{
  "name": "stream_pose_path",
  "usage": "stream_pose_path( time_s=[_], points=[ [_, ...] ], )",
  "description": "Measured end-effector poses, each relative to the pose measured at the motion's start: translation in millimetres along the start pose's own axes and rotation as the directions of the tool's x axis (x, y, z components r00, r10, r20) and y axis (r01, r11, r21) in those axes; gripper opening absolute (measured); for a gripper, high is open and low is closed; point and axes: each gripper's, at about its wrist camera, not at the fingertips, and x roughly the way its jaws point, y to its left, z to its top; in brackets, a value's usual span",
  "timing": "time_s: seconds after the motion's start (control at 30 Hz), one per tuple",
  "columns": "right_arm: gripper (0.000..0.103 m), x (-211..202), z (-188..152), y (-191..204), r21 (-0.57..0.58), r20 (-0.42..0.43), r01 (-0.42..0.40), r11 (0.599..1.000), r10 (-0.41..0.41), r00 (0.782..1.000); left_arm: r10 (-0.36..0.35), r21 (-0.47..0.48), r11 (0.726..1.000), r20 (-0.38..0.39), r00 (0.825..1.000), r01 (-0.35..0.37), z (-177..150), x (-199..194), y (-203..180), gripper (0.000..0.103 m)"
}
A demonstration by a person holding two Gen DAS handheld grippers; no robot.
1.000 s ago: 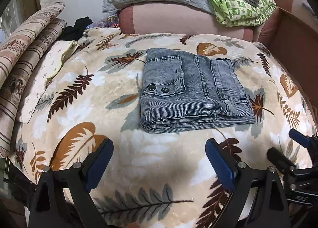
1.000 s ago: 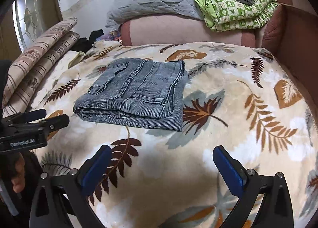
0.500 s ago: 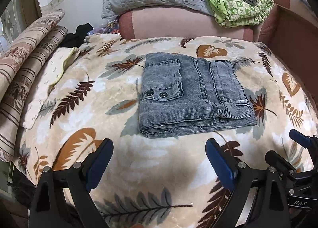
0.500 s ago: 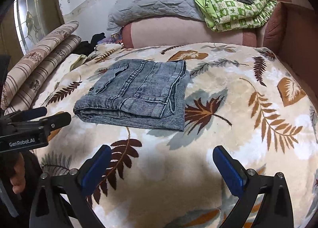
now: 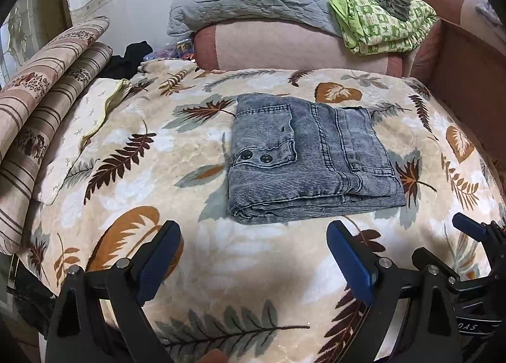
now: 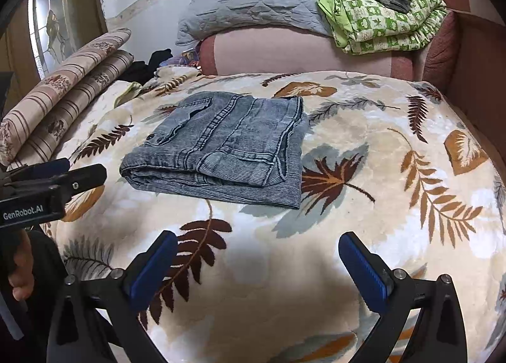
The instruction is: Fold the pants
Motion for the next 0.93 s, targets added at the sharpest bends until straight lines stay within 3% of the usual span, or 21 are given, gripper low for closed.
stream_pose_path(
  time_s=[0.5,0.77,0.93],
  points=[
    [0.103,-17,17,6,-0.03,0.049,0.0,1.0,0.002,0.999,-0.022,-0.013,1.0,-0.007,1.0,0.022,2,1,0,0.094],
    [0.103,-12,45,14,-0.103,0.019,0.015,0.995,-0.014,1.0,-0.078,-0.043,0.996,-0.046,0.996,0.076,10,11,3,0.094],
    [0.103,-7,54,17,-0.094,0.01,0.008,0.996,-0.007,1.0,-0.059,-0.016,0.998,-0.011,0.998,0.059,19,10,0,0.094]
  ],
)
